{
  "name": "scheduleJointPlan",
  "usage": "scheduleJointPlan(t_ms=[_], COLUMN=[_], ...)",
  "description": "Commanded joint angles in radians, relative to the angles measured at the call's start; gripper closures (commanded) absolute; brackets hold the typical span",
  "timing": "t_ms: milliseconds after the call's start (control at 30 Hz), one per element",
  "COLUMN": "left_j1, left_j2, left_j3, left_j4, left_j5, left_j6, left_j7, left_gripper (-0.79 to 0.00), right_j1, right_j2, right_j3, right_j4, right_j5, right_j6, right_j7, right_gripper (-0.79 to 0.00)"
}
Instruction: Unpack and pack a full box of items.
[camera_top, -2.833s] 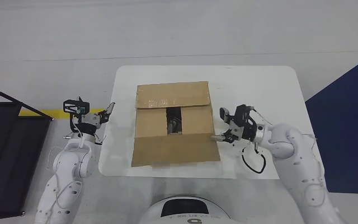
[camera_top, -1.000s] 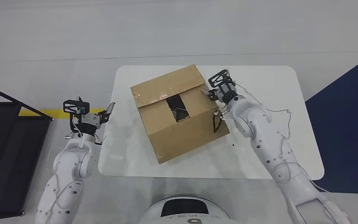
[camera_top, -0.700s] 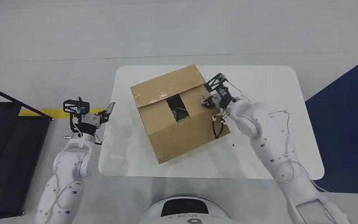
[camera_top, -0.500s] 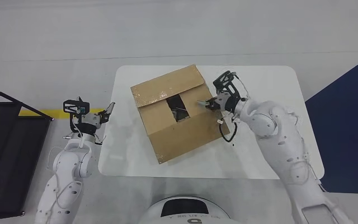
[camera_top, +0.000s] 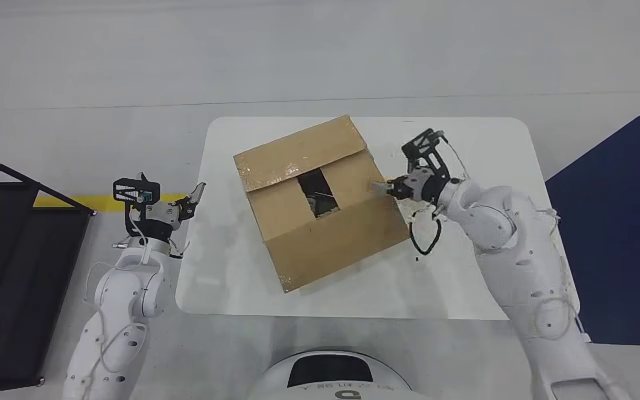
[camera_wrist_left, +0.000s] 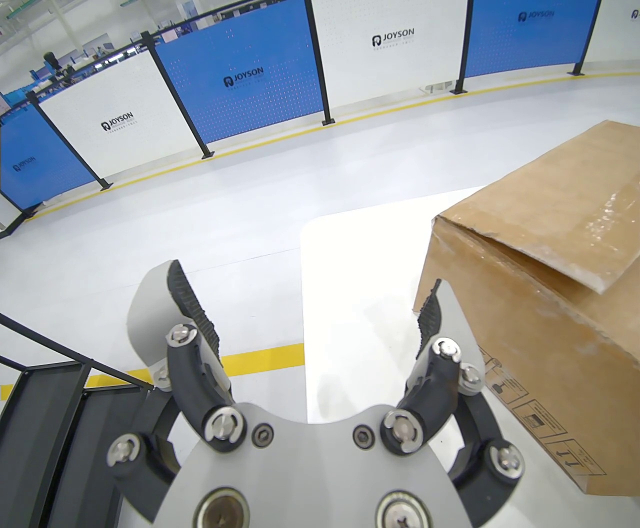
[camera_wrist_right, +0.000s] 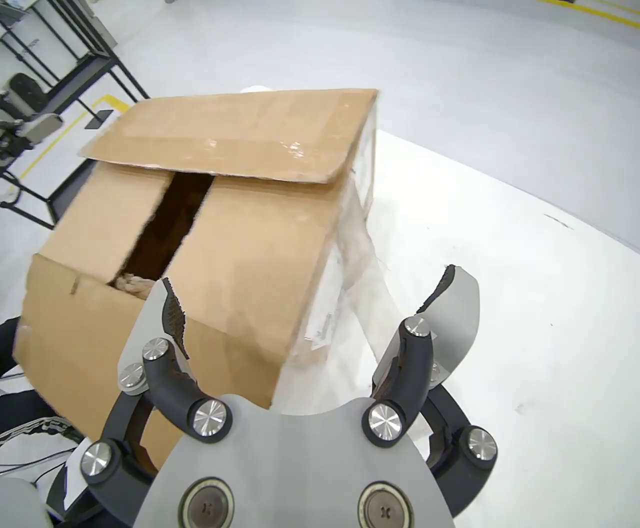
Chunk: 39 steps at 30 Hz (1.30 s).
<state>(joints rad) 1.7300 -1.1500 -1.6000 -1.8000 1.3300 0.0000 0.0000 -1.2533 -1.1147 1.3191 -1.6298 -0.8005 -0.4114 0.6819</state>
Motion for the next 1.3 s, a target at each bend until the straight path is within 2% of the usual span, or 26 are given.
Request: scheduleJointPlan(t_ms=[0,133,267,500,633,700,833,1133,1267], left_j1=[0.000,0.000,0.000,0.000,0.000,0.000,0.000,0.000,0.000], left_j2=[0.000,0.000,0.000,0.000,0.000,0.000,0.000,0.000,0.000], left_j3=[0.000,0.000,0.000,0.000,0.000,0.000,0.000,0.000,0.000], left_j4=[0.000,0.000,0.000,0.000,0.000,0.000,0.000,0.000,0.000], left_j5=[0.000,0.000,0.000,0.000,0.000,0.000,0.000,0.000,0.000], left_j6=[0.000,0.000,0.000,0.000,0.000,0.000,0.000,0.000,0.000], left_j7=[0.000,0.000,0.000,0.000,0.000,0.000,0.000,0.000,0.000], left_gripper=[-0.785,-0.785,-0.785,-0.785,-0.785,-0.785,-0.785,-0.785,-0.785], right_j1=[0.014,0.019,0.004,-0.026,-0.046,-0.045,-0.092,-0.092,-0.041], right_j2=[-0.002,-0.004,0.000,0.017,0.027,0.031,0.043,0.043,0.038], right_j3=[-0.019,-0.048,-0.049,-0.021,-0.011,0.002,0.096,0.096,0.042], right_j4=[0.036,0.050,0.048,0.019,-0.014,-0.027,-0.100,-0.100,-0.051], right_j5=[0.011,0.064,0.237,0.497,0.566,0.553,0.368,0.368,0.285], right_j6=[-0.004,-0.045,-0.117,-0.147,-0.148,-0.150,-0.176,-0.176,-0.093], right_j7=[0.010,0.035,0.119,0.292,0.354,0.352,0.183,0.183,0.188], right_gripper=[-0.785,-0.785,-0.785,-0.785,-0.785,-0.785,-0.785,-0.785,-0.785])
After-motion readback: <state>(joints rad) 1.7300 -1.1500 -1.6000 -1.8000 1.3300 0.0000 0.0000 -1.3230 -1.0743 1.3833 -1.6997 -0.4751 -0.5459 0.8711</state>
